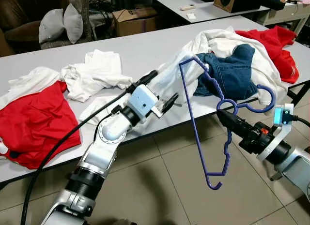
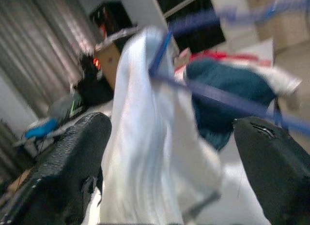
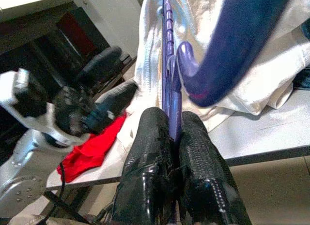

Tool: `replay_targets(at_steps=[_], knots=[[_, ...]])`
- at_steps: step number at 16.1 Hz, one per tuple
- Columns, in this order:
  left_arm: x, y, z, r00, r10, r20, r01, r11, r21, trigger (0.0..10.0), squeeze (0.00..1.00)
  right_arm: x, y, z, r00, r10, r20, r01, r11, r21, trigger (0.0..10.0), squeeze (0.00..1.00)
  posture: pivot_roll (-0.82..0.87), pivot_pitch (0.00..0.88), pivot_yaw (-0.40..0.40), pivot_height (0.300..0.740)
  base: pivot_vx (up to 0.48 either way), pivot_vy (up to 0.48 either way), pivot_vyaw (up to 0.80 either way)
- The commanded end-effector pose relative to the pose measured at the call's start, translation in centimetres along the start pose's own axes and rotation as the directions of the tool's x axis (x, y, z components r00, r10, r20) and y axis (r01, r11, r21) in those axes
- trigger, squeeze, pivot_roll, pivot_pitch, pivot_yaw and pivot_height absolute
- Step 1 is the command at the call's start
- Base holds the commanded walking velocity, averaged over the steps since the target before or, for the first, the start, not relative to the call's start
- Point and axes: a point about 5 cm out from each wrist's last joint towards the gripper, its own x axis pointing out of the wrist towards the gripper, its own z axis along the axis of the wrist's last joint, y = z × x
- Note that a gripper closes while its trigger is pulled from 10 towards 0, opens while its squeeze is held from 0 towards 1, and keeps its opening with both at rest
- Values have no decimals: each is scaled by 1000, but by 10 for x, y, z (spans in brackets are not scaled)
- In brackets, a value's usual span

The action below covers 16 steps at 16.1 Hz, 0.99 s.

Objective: Hang hanger

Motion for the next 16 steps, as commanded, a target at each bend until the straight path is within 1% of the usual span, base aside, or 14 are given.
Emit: replay_targets(at_steps=[1,2,3,4,5,6,7,8,11,13,16], knots=[[3,9,-8,996,46,-70,-46,999,5,10000,1000,3,2,3,1000,24,5,-24,1000,-5,10000,0,-143,0,33,740,0,0,0],[4,10,-11,995,48,-86,-50,999,-21,10000,1000,3,2,3,1000,24,6,-24,1000,-6,10000,0,-144,0,35,740,0,0,0],[6,8,-14,994,28,-105,-34,998,-52,10000,471,4,2,3,1000,26,6,-26,1000,-5,10000,0,-144,0,36,740,0,0,0],[8,5,-18,992,4,-128,-17,995,-103,10000,282,4,3,2,1000,27,8,-27,1000,-5,10000,0,-144,0,36,740,0,0,0],[9,4,-20,990,10,-142,-27,993,-118,10000,0,4,3,2,1000,28,9,-28,1000,-5,10000,0,-148,0,42,740,0,0,0],[11,5,-22,987,25,-160,-43,993,-110,7647,0,4,4,2,1000,29,11,-29,1000,-5,10000,0,-150,0,46,740,0,0,0],[13,6,-24,984,36,-173,-56,992,-114,2902,0,5,4,1,999,29,12,-29,1000,-5,10000,0,-151,0,48,740,0,0,0],[14,8,-24,983,48,-175,-71,989,-129,0,0,4,4,1,1000,29,13,-29,1000,-5,10000,0,-151,0,48,740,0,0,0],[16,12,-22,985,69,-155,-93,984,-153,0,0,4,3,1,1000,27,12,-27,1000,-6,10000,0,-152,0,48,740,0,0,0],[15,14,-20,987,81,-142,-101,985,-139,0,0,4,3,0,1000,23,9,-22,1000,-7,10000,0,-152,0,49,740,0,0,0],[11,16,-22,986,78,-150,-98,986,-133,0,0,3,2,0,1000,22,7,-22,1000,-8,10000,0,-151,0,49,740,0,0,0]])
